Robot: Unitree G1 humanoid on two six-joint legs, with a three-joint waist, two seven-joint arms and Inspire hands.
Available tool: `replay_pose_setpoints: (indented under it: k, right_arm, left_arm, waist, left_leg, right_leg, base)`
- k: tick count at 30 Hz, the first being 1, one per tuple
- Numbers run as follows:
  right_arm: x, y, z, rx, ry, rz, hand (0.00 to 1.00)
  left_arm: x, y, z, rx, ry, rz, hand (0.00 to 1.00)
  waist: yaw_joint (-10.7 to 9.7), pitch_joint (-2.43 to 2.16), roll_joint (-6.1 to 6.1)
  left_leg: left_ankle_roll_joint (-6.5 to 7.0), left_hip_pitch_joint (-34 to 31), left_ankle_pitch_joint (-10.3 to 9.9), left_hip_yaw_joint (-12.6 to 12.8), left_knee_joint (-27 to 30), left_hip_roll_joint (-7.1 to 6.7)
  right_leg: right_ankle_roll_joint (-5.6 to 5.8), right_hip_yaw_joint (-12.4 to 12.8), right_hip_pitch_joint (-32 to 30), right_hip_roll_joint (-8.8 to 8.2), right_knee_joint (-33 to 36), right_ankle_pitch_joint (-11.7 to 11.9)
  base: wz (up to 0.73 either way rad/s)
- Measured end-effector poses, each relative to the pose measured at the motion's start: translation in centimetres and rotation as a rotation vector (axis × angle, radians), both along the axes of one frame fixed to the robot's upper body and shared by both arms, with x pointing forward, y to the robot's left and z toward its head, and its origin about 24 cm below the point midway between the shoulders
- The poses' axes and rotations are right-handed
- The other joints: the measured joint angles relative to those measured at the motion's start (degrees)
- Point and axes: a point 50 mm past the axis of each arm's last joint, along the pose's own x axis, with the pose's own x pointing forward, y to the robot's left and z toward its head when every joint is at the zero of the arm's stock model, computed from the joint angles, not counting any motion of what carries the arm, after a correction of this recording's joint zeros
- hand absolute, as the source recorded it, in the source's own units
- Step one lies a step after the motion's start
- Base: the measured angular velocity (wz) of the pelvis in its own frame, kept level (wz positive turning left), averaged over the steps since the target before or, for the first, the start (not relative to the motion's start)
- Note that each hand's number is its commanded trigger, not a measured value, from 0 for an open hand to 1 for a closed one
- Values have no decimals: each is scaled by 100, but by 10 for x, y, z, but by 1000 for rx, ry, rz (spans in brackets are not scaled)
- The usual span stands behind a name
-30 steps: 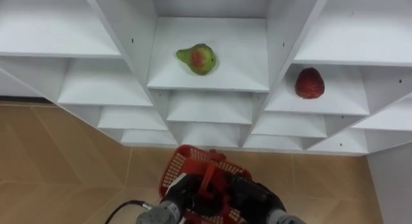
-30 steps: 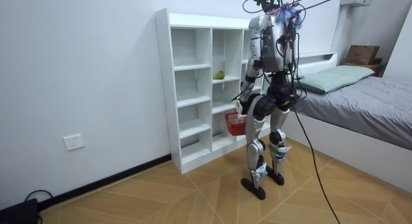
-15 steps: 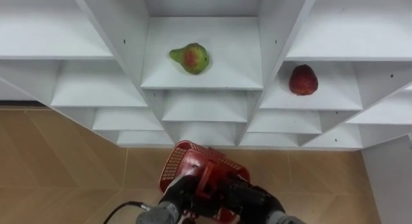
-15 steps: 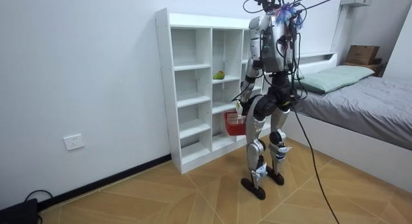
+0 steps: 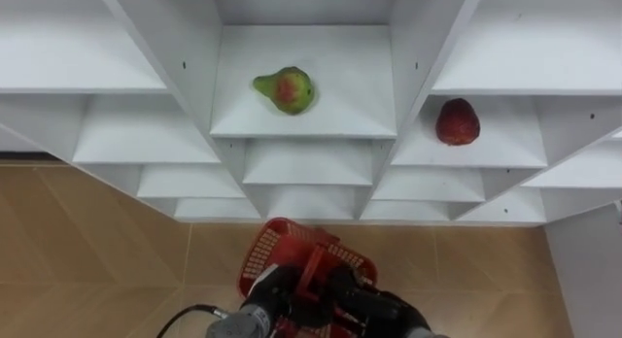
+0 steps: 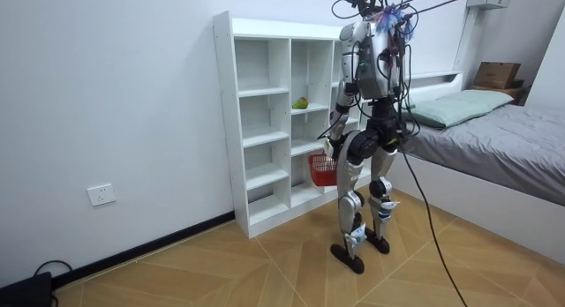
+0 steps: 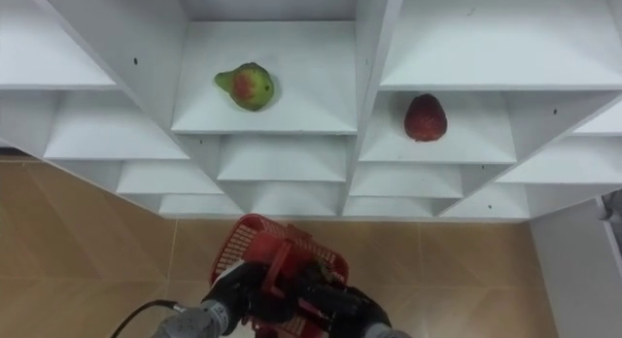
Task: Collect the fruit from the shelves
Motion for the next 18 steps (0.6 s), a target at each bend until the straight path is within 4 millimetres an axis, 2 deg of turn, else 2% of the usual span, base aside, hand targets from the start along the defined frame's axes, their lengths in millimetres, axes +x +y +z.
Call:
replay_pose_setpoints:
  k: [18]
  right_arm:
    - [-1,0,0,2,4,-1,0]
  left_arm:
    - [0,-1,0,26,-2,-5,100]
  waist:
    - [-46,-1,-16]
  left_leg:
    - [-4,-2,20,0,19,-2]
  right_leg:
    - [-4,-1,10,-2,-11,4]
  base:
    - [0]
